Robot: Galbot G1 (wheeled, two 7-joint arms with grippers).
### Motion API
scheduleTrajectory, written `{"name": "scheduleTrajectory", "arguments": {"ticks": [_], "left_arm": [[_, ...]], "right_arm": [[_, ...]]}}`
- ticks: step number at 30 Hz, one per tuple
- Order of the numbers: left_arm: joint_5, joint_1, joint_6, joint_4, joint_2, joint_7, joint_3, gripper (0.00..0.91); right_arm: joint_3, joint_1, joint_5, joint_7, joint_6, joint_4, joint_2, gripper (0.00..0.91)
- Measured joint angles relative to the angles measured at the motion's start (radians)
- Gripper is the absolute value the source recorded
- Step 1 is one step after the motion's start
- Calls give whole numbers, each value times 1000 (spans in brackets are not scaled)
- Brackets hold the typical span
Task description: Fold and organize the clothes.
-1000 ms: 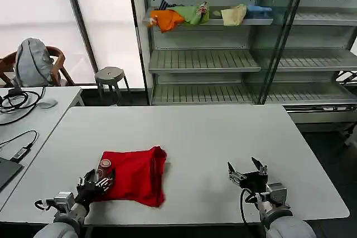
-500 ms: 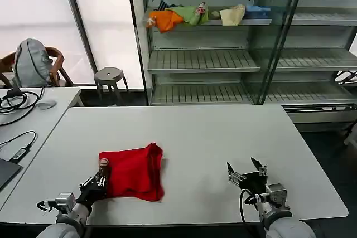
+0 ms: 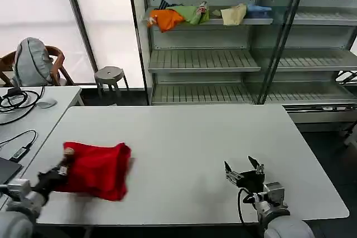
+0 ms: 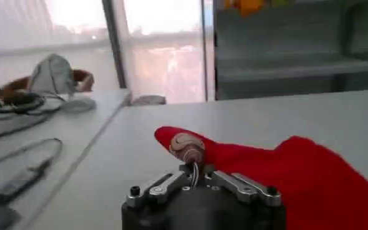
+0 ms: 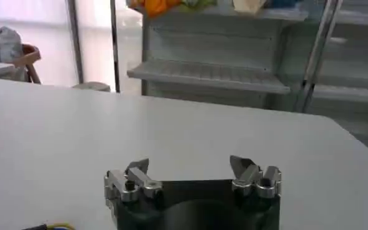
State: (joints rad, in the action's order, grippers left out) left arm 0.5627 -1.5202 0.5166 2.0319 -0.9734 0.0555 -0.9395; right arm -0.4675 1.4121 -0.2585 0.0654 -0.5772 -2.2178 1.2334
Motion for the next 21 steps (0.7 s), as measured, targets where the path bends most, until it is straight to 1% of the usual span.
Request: {"name": "scheduleTrajectory", "arguments": {"ticks": [3, 6, 8, 11, 14, 16, 19, 21], "left_arm": [[-30, -17, 14, 13, 49, 47, -103, 20], [-77, -30, 25, 38, 75, 85, -169, 20], [-123, -36, 29, 66, 80, 102, -191, 20], [-212, -49, 31, 125, 70, 116, -186, 20], [-338, -60, 18, 180, 37, 119, -128, 20], [-448, -61, 0, 202, 8, 107, -60, 20], [-613, -56, -35, 207, -38, 77, 82, 20], [-717, -49, -53, 202, -69, 55, 201, 20]], "right_arm": [[2, -1, -1, -3, 3, 0, -1, 907], [1, 4, -2, -3, 5, 1, -3, 907], [-3, 8, -2, -4, 5, -1, -5, 907], [-10, 17, -2, -4, 6, -7, -9, 907], [-22, 26, -4, -4, 6, -14, -10, 907], [-32, 33, -7, -4, 6, -19, -11, 907], [-49, 43, -10, -4, 6, -28, -14, 907], [-62, 49, -12, -4, 4, -34, -16, 907]]}}
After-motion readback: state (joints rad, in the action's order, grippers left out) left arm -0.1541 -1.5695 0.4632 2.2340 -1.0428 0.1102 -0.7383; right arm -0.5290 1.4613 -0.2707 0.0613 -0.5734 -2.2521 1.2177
